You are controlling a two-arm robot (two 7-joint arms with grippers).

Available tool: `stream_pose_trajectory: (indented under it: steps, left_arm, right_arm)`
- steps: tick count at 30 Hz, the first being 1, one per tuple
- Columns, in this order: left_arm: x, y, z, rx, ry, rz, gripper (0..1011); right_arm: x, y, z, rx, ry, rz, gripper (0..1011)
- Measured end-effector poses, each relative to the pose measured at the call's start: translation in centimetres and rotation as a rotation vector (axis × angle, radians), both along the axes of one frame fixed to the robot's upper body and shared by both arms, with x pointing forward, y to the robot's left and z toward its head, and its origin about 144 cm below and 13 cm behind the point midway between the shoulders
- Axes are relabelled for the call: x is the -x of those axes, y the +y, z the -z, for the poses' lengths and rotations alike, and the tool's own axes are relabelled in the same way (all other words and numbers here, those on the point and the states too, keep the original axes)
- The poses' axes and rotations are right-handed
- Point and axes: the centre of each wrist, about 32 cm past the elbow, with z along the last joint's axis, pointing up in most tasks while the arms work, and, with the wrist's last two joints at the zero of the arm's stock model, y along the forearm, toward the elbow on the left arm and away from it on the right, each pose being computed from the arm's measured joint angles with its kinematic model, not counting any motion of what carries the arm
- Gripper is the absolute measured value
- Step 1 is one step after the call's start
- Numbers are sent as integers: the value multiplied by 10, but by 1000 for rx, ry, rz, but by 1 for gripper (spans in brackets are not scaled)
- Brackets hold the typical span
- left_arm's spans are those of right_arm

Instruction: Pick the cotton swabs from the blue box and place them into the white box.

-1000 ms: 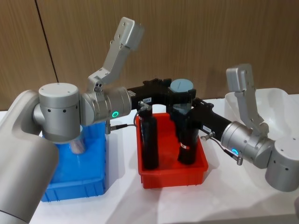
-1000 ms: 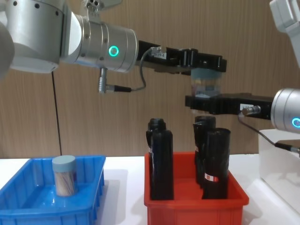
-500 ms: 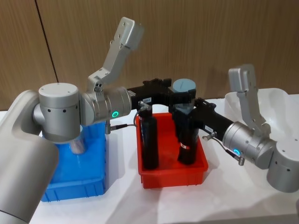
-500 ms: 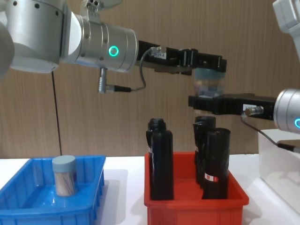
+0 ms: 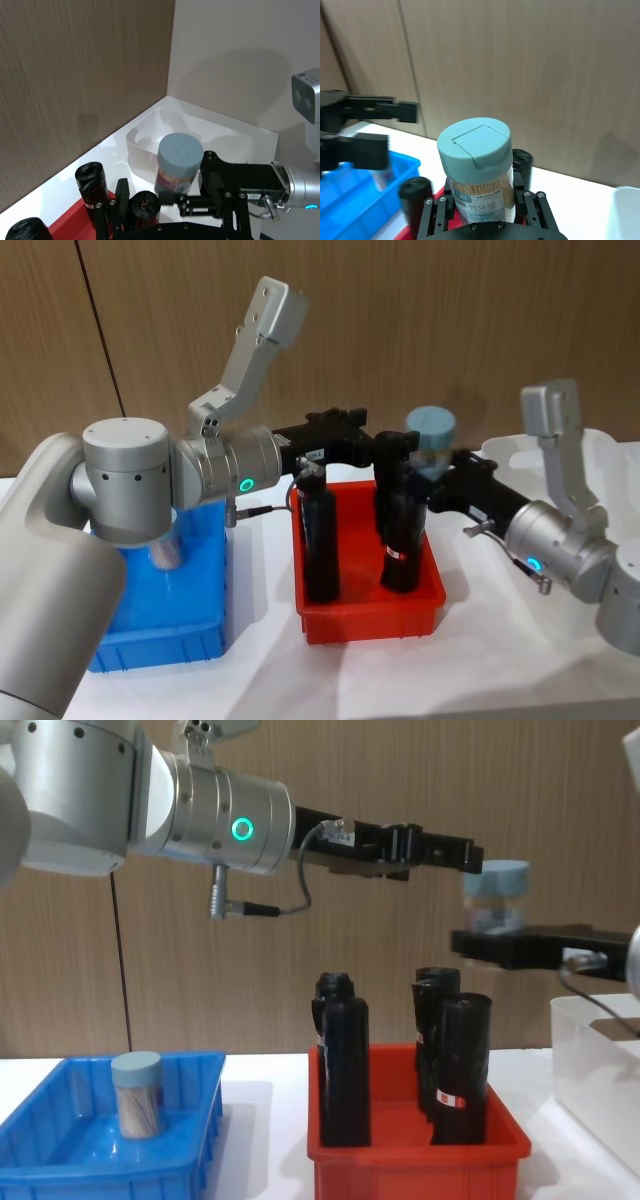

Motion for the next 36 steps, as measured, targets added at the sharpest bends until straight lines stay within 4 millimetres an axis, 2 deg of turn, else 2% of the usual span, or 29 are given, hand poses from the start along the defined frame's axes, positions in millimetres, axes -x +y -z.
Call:
stream_pose_trajectory:
  steps: [5,26,36]
  left_arm:
    - [0,0,0,0,0,0,1004]
    - [0,0,0,0,0,0,1004]
    - [0,0,0,0,0,0,1004]
  right_arm:
    - [0,-10,2,8,1,45,661]
    - [1,-87,18,88,46,344,661]
    - [-4,-109,25,115,129,422,661]
